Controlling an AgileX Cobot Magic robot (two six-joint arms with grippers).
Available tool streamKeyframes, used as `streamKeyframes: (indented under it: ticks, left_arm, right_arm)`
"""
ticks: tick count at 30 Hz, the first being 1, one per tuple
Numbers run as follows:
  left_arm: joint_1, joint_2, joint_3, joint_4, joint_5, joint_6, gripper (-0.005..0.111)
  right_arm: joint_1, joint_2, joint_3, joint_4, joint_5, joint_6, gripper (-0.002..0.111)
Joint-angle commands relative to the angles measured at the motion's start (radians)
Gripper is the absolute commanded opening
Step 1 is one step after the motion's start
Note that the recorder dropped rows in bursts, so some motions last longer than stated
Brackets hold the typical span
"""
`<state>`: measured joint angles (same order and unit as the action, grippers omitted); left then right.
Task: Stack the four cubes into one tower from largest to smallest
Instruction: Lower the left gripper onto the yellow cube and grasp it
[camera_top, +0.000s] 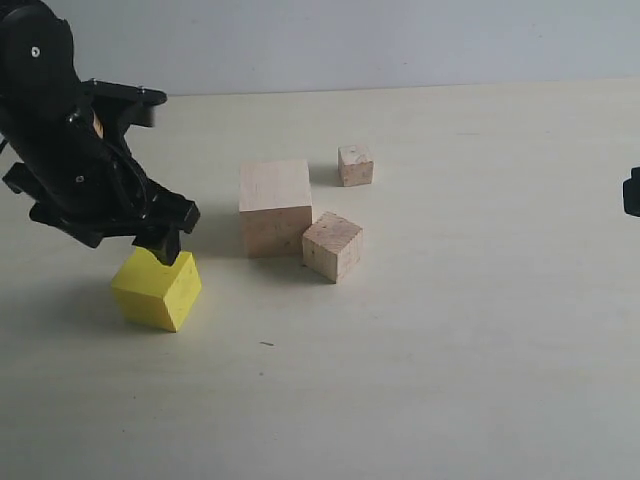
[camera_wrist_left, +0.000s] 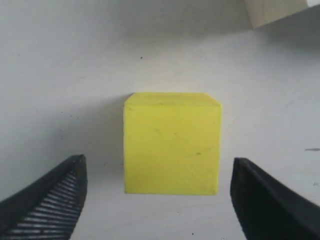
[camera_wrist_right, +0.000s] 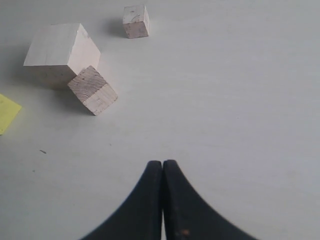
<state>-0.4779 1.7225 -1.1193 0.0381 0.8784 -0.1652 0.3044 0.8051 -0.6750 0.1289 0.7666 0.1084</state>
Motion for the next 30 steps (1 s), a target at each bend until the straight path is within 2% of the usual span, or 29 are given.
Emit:
streamKeyframes:
  ticks: [1, 9, 26, 27, 29, 30]
  left_arm:
    - [0.0, -0.002, 0.01, -0.056, -0.04, 0.009, 0.076]
    - [0.0, 0.007, 0.01, -0.068, -0.063, 0.01, 0.076]
    - [0.0, 0.139, 0.01, -0.069, -0.047, 0.013, 0.075]
    - [0.0, 0.141, 0.01, -0.069, -0.046, 0.006, 0.072]
    - [0.0, 0.137, 0.01, -0.067, -0.039, -0.006, 0.055]
    - [0.0, 0.131, 0.01, -0.065, -0.025, -0.006, 0.036]
  right_arm:
    - [0.005, 0.0, -0.009, -0.005, -0.002, -0.011, 0.0]
    - [0.005, 0.0, -0.009, -0.005, -0.002, -0.011, 0.0]
    - [0.005, 0.0, -0.009, -0.005, 0.014, -0.013, 0.0]
    - [0.005, 0.0, -0.009, -0.005, 0.014, -0.013, 0.0]
    - [0.005, 0.0, -0.009, -0.005, 0.014, -0.013, 0.0]
    - [0.005, 0.0, -0.009, -0.005, 0.014, -0.013, 0.0]
